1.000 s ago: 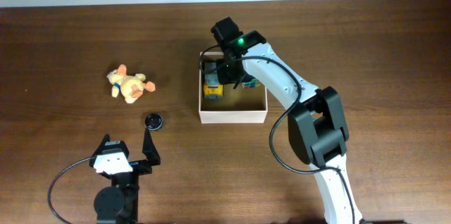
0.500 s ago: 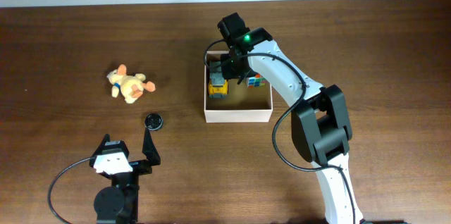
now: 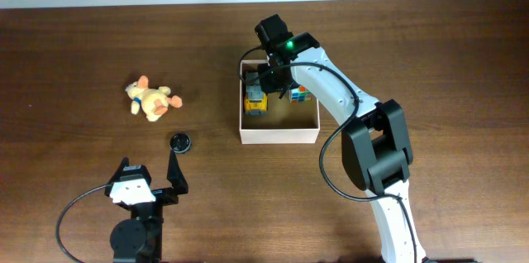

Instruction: Pack container

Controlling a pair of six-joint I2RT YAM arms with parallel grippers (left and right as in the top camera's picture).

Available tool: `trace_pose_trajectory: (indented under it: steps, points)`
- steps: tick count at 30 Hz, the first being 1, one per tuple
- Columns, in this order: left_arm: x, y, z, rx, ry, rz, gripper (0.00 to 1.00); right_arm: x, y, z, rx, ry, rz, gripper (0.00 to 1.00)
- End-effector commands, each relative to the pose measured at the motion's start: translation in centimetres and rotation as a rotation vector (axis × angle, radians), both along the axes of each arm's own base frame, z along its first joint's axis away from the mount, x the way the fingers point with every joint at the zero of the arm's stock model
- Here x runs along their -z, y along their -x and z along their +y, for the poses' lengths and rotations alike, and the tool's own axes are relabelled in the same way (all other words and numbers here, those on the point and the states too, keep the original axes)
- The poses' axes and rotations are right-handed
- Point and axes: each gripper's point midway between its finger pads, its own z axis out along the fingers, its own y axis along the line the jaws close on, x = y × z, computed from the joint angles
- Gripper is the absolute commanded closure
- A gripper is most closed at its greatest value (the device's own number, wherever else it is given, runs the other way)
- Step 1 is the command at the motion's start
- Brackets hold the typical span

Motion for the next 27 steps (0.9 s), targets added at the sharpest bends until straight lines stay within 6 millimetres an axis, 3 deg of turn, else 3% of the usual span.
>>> trace_pose_trajectory:
  steps: [1,27]
  points:
    - [0.0,0.0,0.3,-0.016,-0.017,-0.005,0.01,1.1,-0.1,-0.6,-0.015,0.033,0.006,0.59]
    - [0.0,0.0,0.3,-0.016,-0.017,-0.005,0.01,1.1,-0.9,-2.6,0.007,0.097,-0.015,0.63]
